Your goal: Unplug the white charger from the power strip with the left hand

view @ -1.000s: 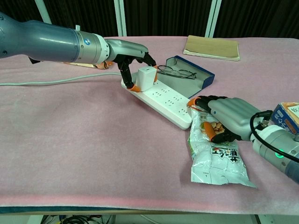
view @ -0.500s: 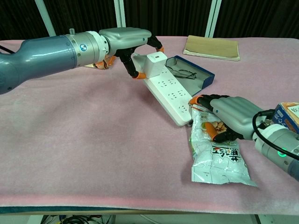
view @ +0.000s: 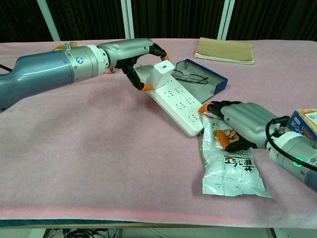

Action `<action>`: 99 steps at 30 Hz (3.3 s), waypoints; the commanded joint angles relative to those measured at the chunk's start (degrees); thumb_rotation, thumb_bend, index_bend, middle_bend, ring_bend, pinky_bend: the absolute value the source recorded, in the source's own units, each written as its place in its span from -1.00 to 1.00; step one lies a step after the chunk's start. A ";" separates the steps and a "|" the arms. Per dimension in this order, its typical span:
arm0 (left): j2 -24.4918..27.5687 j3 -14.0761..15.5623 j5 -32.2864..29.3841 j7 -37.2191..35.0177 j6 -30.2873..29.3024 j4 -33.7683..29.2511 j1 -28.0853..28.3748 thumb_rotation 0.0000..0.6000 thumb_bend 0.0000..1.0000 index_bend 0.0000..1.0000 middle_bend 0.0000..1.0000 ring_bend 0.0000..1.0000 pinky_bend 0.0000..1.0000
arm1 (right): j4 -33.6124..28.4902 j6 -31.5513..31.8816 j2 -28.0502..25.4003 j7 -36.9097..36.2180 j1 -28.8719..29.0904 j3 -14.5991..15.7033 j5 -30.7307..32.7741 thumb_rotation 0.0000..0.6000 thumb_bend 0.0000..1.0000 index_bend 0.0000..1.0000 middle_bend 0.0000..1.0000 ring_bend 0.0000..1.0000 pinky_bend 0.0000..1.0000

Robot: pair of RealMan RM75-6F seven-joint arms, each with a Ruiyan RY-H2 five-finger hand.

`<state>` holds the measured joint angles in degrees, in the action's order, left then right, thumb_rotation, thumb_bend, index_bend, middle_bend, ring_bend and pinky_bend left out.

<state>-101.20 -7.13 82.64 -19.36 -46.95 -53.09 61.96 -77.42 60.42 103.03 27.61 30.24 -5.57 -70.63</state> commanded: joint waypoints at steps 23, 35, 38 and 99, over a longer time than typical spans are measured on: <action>5.97 -3.96 -6.02 0.55 6.14 -10.02 0.06 1.00 0.28 -0.04 -0.63 -1.00 -0.96 | -0.34 -0.91 0.01 2.21 0.45 0.70 1.32 1.00 -0.29 -0.65 -0.75 -0.80 -0.78; 6.66 -4.29 0.10 -1.97 -4.11 -11.25 -1.67 1.00 0.28 -0.05 -0.63 -1.00 -0.96 | -1.13 0.69 -0.41 1.89 0.42 -0.15 0.80 1.00 -0.28 -0.65 -0.75 -0.80 -0.78; 10.83 -4.20 0.82 -2.71 -5.16 -16.39 -2.70 1.00 0.28 -0.04 -0.63 -1.00 -0.96 | -1.61 1.07 -0.83 1.12 0.31 -0.43 0.62 1.00 -0.28 -0.65 -0.75 -0.80 -0.78; 34.33 3.04 -14.42 37.66 -2.67 -40.61 -14.93 1.00 -0.60 -1.00 -0.90 -1.00 -1.00 | -8.32 8.86 -23.20 -7.20 -1.71 -12.61 5.47 1.00 -0.53 -0.77 -0.88 -0.88 -0.80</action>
<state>-70.92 -3.40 70.49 16.40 -46.21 -89.48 49.29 -86.94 68.70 81.76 22.36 29.44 -17.54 -64.97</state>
